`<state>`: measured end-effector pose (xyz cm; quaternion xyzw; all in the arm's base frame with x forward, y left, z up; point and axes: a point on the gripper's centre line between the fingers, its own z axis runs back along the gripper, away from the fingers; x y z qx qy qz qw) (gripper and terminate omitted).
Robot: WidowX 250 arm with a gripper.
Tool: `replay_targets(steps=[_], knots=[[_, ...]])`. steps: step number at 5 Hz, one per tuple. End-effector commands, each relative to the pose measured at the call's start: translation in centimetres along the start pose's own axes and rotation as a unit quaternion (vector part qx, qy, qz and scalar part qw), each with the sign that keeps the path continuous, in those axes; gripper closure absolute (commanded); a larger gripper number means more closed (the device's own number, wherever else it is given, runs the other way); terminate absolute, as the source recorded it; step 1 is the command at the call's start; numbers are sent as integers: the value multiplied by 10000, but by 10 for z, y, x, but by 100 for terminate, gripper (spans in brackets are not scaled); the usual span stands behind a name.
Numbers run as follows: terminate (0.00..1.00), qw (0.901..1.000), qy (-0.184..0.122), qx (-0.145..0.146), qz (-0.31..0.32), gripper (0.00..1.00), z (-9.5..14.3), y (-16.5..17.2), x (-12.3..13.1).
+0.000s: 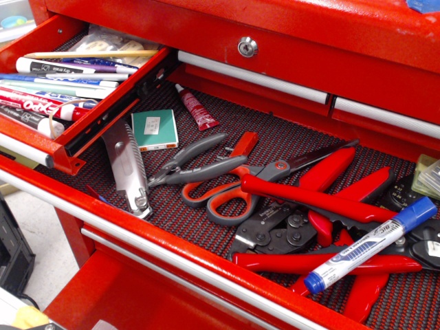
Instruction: Pick up blue pen and put into drawer
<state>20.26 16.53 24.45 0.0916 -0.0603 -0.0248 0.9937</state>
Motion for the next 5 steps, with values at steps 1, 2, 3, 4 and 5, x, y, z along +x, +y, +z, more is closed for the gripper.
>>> replay_targets(steps=[1,2,3,4,5], knots=[[0,10000,0,0,0,0,0,0,0],[0,9985,288,-379,-277,0,4,-47,6],[0,9984,104,-245,-499,0,9,-94,9],[0,9975,82,-172,-684,0,17,-144,8],[0,9971,-156,217,-705,0,8,-197,5]])
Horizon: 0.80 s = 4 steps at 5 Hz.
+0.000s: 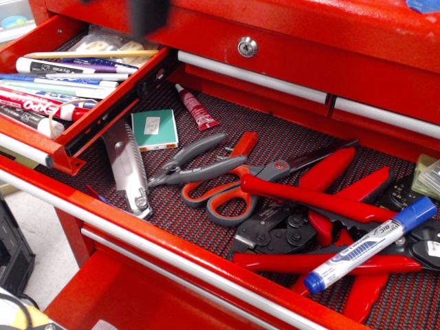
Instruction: Pick up blue pen and put into drawer
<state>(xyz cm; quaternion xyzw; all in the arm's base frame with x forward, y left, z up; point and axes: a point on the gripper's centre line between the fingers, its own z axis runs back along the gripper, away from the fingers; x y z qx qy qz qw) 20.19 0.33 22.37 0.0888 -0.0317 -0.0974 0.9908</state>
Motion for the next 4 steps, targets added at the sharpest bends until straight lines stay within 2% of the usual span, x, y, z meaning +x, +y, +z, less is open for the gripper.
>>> replay_targets(steps=[1,2,3,4], knots=[[0,9935,-762,-130,-833,0,-10,-81,7],[0,9874,-1120,-552,-974,0,-15,-100,21],[0,9881,-1154,-967,-313,0,-21,-130,38],[0,9894,-1232,-764,-77,0,-31,-144,47]])
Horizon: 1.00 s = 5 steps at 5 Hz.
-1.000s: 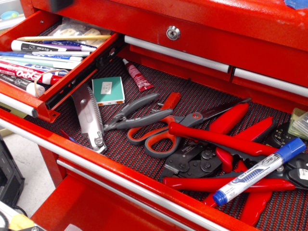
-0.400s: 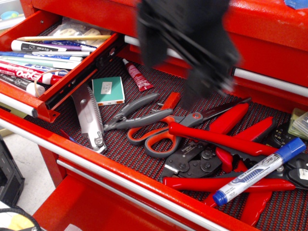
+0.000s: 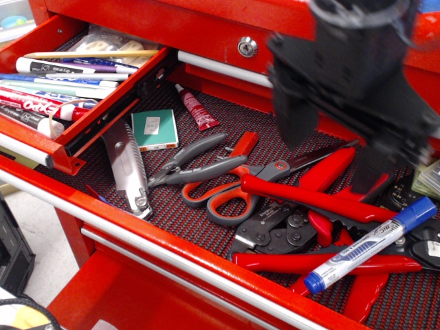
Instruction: Pick up blue pen and put into drawer
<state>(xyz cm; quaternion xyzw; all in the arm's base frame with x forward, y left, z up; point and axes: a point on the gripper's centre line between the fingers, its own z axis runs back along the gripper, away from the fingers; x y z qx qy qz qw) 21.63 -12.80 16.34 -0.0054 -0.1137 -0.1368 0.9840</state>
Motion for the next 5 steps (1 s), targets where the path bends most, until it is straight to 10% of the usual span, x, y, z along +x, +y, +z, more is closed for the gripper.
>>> replay_targets(steps=[1,5], knots=[[0,9987,-346,275,272,0,-15,-20,13],[0,9967,-722,326,153,0,-73,-23,12]])
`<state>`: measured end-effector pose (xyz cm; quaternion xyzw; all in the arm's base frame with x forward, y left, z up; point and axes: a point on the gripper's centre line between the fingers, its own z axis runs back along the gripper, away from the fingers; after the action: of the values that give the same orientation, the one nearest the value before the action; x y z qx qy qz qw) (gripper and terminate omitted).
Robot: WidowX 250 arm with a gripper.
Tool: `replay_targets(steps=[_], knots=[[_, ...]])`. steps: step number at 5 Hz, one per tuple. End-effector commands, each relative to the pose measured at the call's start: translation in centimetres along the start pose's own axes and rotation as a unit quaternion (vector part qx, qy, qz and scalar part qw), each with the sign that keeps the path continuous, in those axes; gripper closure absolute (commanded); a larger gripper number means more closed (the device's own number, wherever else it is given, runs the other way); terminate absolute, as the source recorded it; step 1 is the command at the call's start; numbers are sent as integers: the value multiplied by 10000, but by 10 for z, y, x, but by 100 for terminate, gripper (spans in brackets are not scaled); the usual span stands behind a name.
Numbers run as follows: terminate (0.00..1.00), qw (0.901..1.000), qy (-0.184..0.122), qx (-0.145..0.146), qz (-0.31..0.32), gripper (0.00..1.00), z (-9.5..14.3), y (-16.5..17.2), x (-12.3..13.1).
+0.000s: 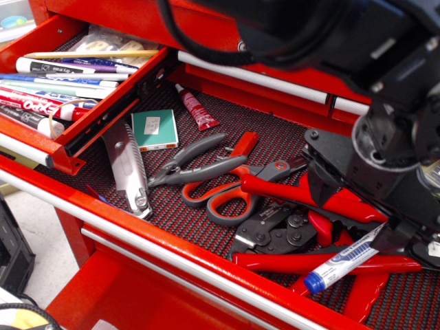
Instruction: Pick up blue pen and put into drawer
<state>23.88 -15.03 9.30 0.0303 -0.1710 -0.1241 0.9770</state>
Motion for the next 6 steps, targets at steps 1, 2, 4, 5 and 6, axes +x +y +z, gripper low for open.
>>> replay_targets(steps=[1,2,4,5,6], knots=[[0,9996,-143,-240,14,0,-6,-12,3],[0,9973,-417,-569,188,0,-23,-21,1],[0,9923,-631,-741,762,0,-35,-30,1],[0,9931,-612,-691,721,100,-33,-28,1],[0,9946,-535,-599,656,100,-29,-28,3]])
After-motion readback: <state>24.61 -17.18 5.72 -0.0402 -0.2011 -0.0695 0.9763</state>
